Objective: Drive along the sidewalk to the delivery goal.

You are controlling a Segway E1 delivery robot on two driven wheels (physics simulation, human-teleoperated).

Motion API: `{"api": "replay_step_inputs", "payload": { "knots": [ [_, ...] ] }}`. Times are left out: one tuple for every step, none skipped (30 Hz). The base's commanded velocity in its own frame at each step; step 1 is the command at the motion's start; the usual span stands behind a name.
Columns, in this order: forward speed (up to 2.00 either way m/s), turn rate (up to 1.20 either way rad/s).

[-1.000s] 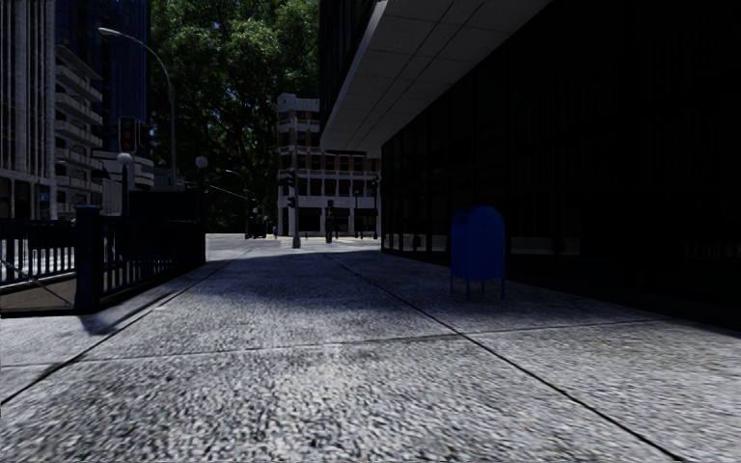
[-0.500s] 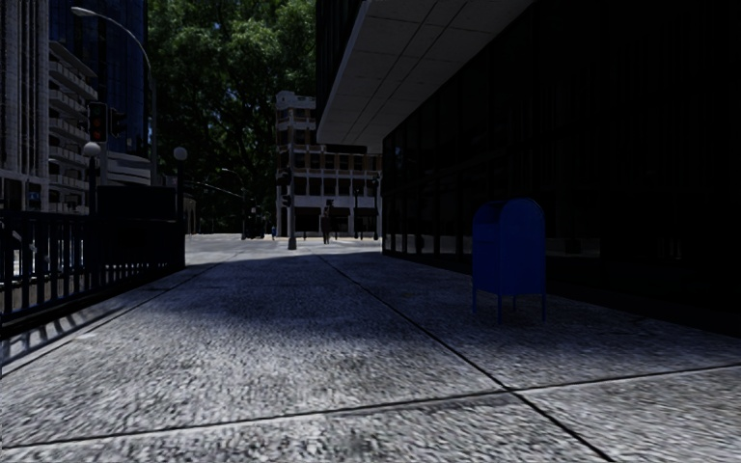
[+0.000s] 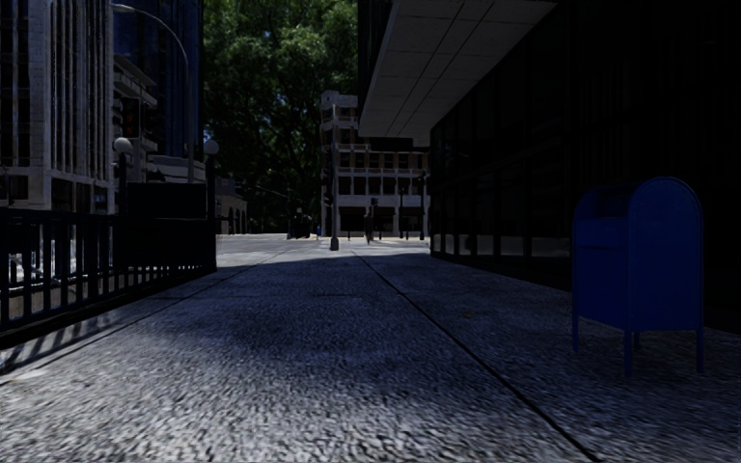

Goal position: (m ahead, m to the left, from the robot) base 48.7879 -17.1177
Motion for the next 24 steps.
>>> {"api": "replay_step_inputs", "payload": {
  "knots": [
    [2.0, 0.0],
    [2.0, 0.0],
    [2.0, 0.0],
    [2.0, 0.0],
    [2.0, 0.0],
    [2.0, 0.0],
    [2.0, 0.0],
    [2.0, 0.0],
    [2.0, 0.0],
    [2.0, 0.0],
    [2.0, 0.0],
    [2.0, 0.0],
    [2.0, 0.0],
    [2.0, 0.0],
    [2.0, 0.0],
    [2.0, 0.0],
    [2.0, 0.0],
    [2.0, 0.0],
    [2.0, 0.0],
    [2.0, 0.0],
    [2.0, 0.0],
    [2.0, 0.0],
    [2.0, -0.38],
    [2.0, -0.82]
  ]
}}
